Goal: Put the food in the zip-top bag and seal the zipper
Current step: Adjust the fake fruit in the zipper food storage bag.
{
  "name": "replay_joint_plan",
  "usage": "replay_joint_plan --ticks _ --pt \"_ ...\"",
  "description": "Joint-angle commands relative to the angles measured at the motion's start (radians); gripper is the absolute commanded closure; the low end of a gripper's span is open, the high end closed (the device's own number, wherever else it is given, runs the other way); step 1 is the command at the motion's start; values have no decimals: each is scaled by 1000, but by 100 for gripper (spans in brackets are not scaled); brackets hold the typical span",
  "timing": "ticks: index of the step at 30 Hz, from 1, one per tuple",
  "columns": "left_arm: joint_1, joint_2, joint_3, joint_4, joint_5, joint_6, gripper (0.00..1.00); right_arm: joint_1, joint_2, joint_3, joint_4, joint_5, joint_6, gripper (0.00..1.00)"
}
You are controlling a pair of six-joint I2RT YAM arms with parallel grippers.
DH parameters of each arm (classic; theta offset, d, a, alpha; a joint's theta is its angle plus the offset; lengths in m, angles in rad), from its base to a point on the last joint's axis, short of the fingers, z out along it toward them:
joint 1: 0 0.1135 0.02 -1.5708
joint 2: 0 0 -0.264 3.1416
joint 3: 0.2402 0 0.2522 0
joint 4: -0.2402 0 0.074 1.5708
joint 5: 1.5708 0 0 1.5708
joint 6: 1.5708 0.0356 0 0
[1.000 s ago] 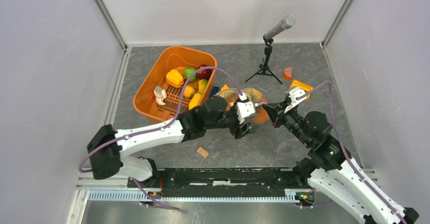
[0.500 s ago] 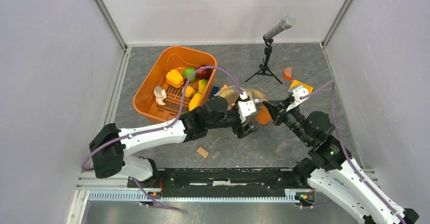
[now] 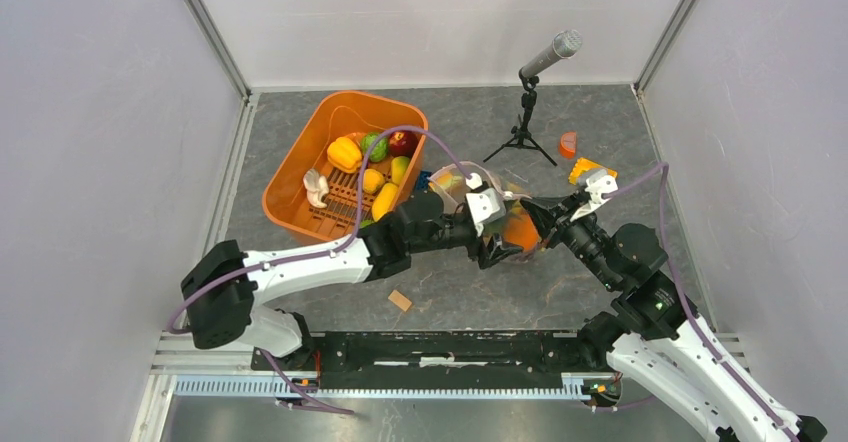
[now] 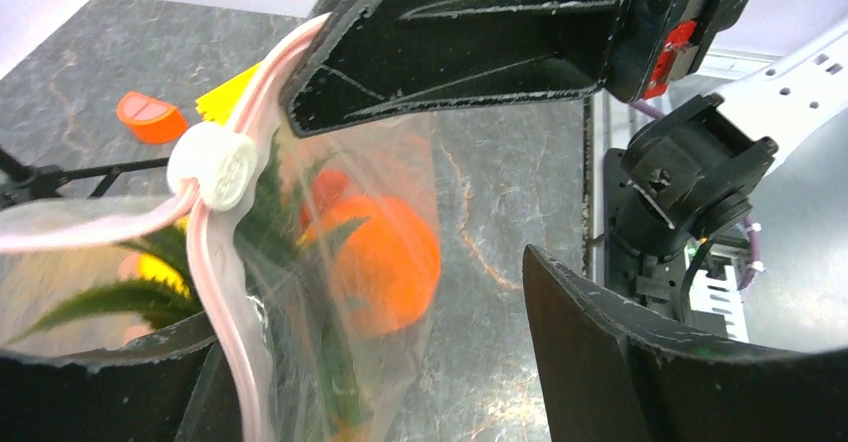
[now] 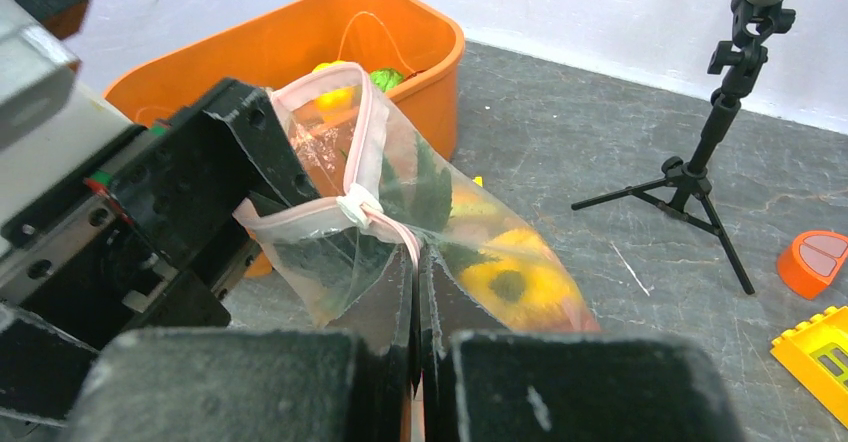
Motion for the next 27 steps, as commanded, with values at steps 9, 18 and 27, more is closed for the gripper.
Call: replay_joint_plan --ticks 9,18,27 --pt "-20 277 16 185 155 -168 29 1 -28 44 103 -21 48 100" --pt "-29 111 -104 183 73 -162 29 1 -32 70 57 64 44 100" --pt "-29 -149 -144 119 -11 34 24 1 -32 64 91 -30 69 100"
